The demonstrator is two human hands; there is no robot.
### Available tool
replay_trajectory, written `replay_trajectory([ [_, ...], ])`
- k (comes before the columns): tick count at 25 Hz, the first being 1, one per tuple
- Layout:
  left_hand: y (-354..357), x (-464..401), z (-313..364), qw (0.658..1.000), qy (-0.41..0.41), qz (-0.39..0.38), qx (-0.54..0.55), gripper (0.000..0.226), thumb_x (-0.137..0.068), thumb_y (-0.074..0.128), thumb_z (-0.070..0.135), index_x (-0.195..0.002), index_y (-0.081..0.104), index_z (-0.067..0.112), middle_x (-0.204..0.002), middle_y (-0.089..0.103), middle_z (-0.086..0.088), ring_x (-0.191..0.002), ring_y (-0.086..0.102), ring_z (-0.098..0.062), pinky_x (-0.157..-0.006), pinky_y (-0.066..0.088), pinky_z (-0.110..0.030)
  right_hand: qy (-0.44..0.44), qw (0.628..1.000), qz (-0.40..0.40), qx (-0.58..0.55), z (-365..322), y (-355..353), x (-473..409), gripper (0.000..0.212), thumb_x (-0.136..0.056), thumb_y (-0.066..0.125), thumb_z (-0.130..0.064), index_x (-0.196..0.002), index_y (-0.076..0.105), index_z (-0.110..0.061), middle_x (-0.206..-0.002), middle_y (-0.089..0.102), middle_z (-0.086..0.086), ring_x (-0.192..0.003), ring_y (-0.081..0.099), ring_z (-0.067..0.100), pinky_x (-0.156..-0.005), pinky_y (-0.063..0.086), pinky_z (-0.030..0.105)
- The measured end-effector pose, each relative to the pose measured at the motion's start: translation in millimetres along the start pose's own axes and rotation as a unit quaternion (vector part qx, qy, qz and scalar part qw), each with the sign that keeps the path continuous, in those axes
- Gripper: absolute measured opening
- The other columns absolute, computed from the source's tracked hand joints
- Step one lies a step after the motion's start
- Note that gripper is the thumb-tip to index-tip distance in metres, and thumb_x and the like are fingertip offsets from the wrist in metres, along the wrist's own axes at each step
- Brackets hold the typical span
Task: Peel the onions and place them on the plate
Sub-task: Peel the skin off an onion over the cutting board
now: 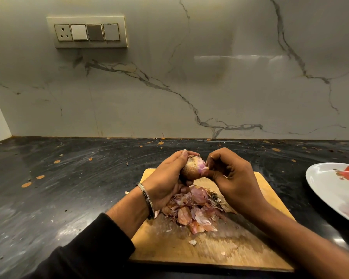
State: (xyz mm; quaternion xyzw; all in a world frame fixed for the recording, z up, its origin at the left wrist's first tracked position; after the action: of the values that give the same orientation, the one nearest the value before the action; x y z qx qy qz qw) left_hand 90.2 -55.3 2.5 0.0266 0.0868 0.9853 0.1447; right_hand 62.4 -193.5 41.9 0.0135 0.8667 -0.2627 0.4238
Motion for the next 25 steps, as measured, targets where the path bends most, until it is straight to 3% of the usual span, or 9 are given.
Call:
replay_trajectory([
  [3,-1.7,-0.9,-0.2,1.0,-0.004,0.002,0.005,0.041,-0.106,0.036,0.037,-0.127,0.053,0.007,-0.086,0.056,-0.012,-0.055,0.045,-0.013,-0.043,0.032,-0.021,-0.016,1.0,-0.009,0.017,-4.5,0.7,-0.5,0.033,-0.071,0.086,-0.007,-0.093,0.064,-0.018,-0.087,0.061,-0.013,-0.08,0.058,0.005,-0.066,0.045,0.013],
  [5,-1.3,-0.5,-0.9,1.0,-0.008,0.0,-0.007,0.041,-0.105,0.036,0.038,-0.126,0.053,0.007,-0.085,0.056,-0.012,-0.054,0.045,-0.013,-0.043,0.033,-0.021,-0.033,0.999,-0.008,0.032,-7.7,0.1,-0.5,0.029,-0.069,0.086,-0.001,-0.087,0.066,-0.013,-0.086,0.062,-0.009,-0.08,0.059,0.005,-0.067,0.043,0.009],
  [12,6.5,1.2,-2.8,1.0,-0.009,0.003,0.022,0.037,-0.105,0.037,0.039,-0.107,0.053,0.005,-0.066,0.06,-0.005,-0.049,0.042,-0.012,-0.041,0.031,-0.021,-0.049,0.997,0.017,0.06,-12.3,-5.3,0.6,0.022,-0.075,0.077,0.01,-0.083,0.068,-0.009,-0.081,0.064,-0.005,-0.075,0.061,0.006,-0.065,0.049,0.017],
  [16,8.8,1.6,-4.7,0.997,-0.025,0.002,0.078,0.042,-0.105,0.037,0.038,-0.11,0.051,-0.001,-0.076,0.058,-0.012,-0.051,0.043,-0.013,-0.039,0.033,-0.02,-0.049,0.995,0.013,0.086,-15.4,0.1,1.6,0.027,-0.076,0.07,0.016,-0.086,0.062,-0.008,-0.082,0.057,-0.004,-0.071,0.053,0.006,-0.06,0.045,0.019],
  [20,-3.9,-1.2,-0.4,0.995,-0.022,0.038,0.093,0.047,-0.105,0.033,0.041,-0.113,0.056,0.001,-0.087,0.058,-0.014,-0.054,0.046,-0.012,-0.042,0.036,-0.021,-0.048,0.995,-0.041,0.083,-17.6,13.0,3.7,0.024,-0.082,0.069,0.011,-0.087,0.06,-0.01,-0.082,0.057,-0.005,-0.073,0.053,0.006,-0.062,0.045,0.018],
  [25,-23.4,-2.4,3.9,0.992,0.002,0.104,0.076,0.042,-0.105,0.034,0.043,-0.116,0.058,0.01,-0.098,0.066,-0.013,-0.067,0.059,-0.014,-0.057,0.038,-0.028,0.036,0.988,-0.143,0.045,1.8,21.1,7.8,0.022,-0.091,0.062,0.005,-0.098,0.059,-0.016,-0.079,0.063,-0.005,-0.071,0.059,0.011,-0.061,0.051,0.033],
])
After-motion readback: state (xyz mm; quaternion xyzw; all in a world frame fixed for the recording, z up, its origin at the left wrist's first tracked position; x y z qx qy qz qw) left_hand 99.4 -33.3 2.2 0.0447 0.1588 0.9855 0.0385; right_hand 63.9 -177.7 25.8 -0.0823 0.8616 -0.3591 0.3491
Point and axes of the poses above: each hand's wrist, its own x-axis away from the middle knuckle, its own y-axis out of the palm, z = x × y, the point moved 8 cm from there along -x, towards the middle knuckle
